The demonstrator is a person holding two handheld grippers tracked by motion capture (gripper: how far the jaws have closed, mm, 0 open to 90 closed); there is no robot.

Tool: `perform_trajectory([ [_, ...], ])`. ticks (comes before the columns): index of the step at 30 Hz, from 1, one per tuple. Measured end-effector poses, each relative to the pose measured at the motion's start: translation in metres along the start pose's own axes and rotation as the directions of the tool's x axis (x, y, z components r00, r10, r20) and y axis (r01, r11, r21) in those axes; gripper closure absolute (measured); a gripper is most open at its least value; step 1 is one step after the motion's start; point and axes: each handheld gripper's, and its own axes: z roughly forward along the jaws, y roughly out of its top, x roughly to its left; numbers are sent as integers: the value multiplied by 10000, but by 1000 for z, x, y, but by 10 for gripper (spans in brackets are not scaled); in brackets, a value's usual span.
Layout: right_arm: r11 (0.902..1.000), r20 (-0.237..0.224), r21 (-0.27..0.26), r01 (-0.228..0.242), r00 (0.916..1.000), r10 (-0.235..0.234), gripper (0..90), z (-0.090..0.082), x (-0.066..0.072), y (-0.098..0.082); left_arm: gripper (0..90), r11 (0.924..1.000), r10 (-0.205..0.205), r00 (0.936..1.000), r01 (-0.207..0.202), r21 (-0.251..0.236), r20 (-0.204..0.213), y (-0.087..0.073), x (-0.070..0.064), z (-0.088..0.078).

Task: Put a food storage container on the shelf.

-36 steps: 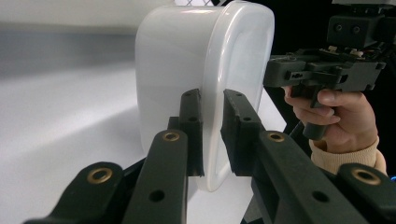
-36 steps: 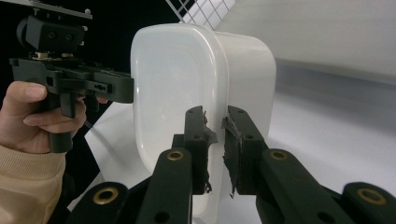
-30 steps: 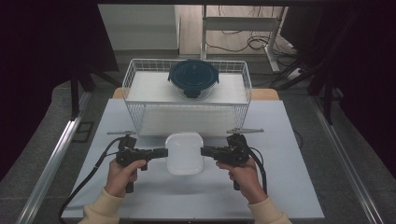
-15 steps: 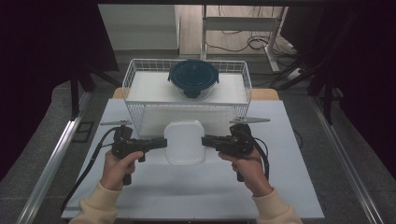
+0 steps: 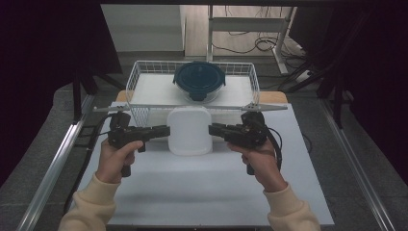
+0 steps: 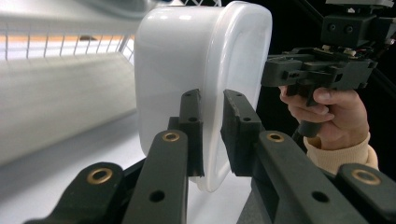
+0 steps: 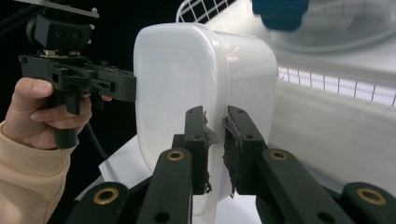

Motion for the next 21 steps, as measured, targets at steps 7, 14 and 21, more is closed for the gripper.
perform_trajectory([
  [7, 9997, -29, -218, 87, 10000, -87, 794, -5, 3, 21, 795, 9997, 239, 9997, -240, -57, -104, 22, -7, -4],
  [14, 9992, -25, -340, 232, 9997, -233, 794, -11, 7, 44, 797, 9985, 512, 9985, -516, -206, -187, 47, -16, -9],
  [21, 9977, 56, -567, 369, 9993, -367, 794, -17, 9, 68, 798, 9965, 799, 9963, -806, -219, -307, 72, -23, -11],
])
